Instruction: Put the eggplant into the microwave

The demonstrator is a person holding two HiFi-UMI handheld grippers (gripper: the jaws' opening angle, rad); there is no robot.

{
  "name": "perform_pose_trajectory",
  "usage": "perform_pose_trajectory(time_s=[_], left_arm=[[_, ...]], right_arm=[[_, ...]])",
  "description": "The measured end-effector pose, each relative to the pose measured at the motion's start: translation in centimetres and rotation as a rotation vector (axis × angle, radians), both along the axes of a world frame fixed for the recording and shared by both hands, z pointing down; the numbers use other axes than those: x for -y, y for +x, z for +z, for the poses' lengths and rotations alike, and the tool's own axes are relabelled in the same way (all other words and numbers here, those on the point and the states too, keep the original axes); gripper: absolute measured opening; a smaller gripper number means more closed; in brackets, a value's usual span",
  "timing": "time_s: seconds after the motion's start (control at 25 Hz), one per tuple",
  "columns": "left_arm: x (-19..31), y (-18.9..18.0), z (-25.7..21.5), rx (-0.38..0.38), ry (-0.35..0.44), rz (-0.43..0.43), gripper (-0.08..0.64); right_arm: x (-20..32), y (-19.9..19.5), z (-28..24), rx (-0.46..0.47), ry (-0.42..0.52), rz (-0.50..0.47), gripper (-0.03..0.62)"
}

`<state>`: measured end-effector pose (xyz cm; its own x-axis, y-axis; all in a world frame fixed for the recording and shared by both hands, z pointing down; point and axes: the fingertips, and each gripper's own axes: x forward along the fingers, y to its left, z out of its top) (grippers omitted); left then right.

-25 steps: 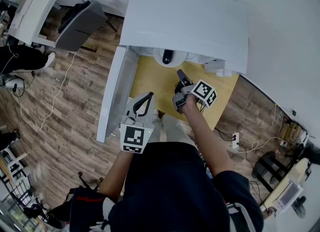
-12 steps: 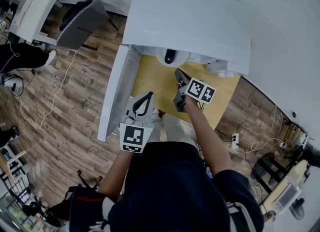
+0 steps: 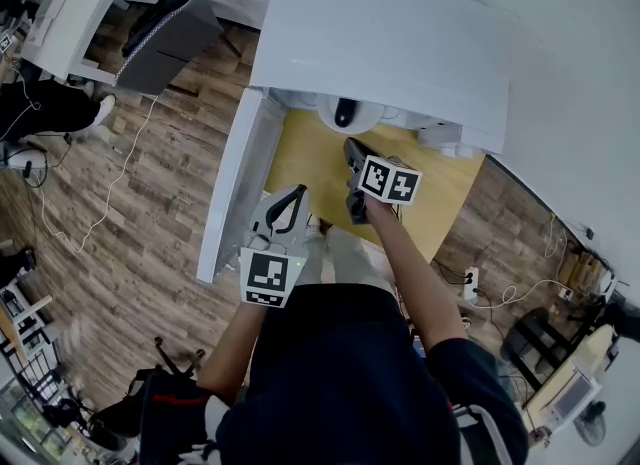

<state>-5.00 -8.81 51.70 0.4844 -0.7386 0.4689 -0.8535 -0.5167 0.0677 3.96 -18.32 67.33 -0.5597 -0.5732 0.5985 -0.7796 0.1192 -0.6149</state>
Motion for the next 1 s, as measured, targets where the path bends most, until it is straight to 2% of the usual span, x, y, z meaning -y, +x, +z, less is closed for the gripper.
perform_pose_trajectory(time_s=[1.0], left_arm=[[1.1, -0.3, 0.8, 0.000, -0.023, -0.016, 0.014]], right_arm=[[3.0, -0.3, 0.4, 0.060, -0.037, 0.059, 0.012]])
